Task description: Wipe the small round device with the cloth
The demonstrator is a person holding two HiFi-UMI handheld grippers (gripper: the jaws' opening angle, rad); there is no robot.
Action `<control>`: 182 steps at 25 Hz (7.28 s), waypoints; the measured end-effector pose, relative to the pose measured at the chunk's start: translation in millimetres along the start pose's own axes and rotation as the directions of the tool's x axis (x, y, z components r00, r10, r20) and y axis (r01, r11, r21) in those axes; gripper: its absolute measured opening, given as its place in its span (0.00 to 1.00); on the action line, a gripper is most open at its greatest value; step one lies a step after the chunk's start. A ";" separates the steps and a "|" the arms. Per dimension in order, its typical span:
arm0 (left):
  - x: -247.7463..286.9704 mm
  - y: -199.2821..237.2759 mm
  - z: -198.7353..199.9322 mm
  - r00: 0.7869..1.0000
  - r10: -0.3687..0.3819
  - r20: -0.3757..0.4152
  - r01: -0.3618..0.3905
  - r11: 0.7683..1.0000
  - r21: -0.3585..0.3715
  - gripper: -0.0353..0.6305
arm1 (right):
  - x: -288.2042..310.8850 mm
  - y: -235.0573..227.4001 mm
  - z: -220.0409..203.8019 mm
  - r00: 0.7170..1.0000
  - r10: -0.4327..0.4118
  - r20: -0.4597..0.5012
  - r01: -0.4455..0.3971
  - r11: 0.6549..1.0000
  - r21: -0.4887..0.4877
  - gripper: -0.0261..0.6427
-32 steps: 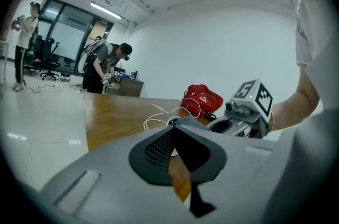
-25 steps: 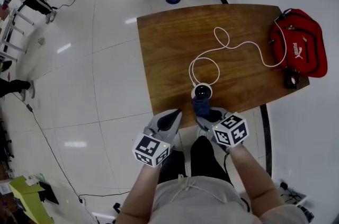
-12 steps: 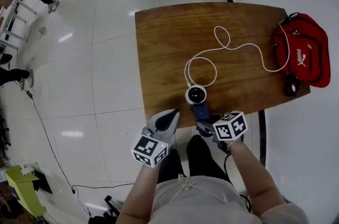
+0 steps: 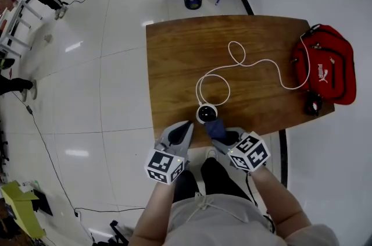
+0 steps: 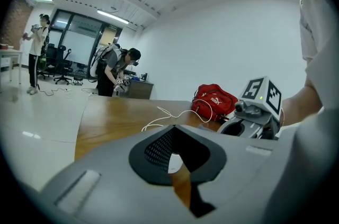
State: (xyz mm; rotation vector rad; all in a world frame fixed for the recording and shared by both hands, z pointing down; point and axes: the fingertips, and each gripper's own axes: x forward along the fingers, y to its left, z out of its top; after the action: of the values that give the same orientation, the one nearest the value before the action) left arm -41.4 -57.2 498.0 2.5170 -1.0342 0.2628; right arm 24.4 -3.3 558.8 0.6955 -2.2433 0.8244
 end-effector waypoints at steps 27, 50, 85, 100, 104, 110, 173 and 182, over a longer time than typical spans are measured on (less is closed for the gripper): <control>-19.1 40.4 15.9 0.980 0.194 0.035 -0.194 0.981 -0.008 0.06 | 16.5 20.6 126.6 0.969 0.168 0.181 -0.117 0.958 -0.262 0.20; 8.9 30.4 -4.0 0.991 0.119 -0.063 -0.119 0.993 -0.002 0.06 | -7.7 -95.0 109.8 0.939 -0.038 0.342 0.009 0.996 0.086 0.21; 51.4 6.9 -43.8 0.998 0.058 -0.032 -0.058 0.998 0.016 0.49 | -19.1 -104.9 67.3 0.968 0.004 0.252 -0.007 1.000 0.010 0.20; 121.5 2.7 -67.6 0.992 0.059 -0.111 -0.044 0.990 0.133 0.78 | -21.4 -141.1 73.4 0.956 -0.004 0.292 -0.001 1.000 0.018 0.20; 127.5 0.7 -71.8 0.986 0.116 -0.123 -0.089 0.975 0.205 0.77 | -28.3 -154.4 72.1 0.952 -0.017 0.307 0.004 0.999 0.041 0.20; 135.1 -2.8 -65.4 0.988 0.140 -0.072 -0.116 0.954 0.277 0.62 | -25.9 -160.1 72.2 0.953 -0.013 0.301 -0.001 0.999 0.046 0.20; 57.8 -104.0 145.7 0.971 -0.217 0.104 0.182 0.944 0.275 0.62 | -69.2 -1.3 118.7 0.893 0.100 0.438 0.102 0.904 -0.414 0.20; 55.1 -106.6 138.5 0.963 -0.250 0.105 0.216 0.942 0.256 0.62 | -66.5 23.3 96.1 0.893 0.222 0.391 0.021 0.848 -0.529 0.20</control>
State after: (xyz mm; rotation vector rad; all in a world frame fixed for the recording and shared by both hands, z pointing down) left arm 75.5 -83.6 359.4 2.8845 -0.7792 0.1572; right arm 16.1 -38.9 445.5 0.5291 -2.7650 0.0578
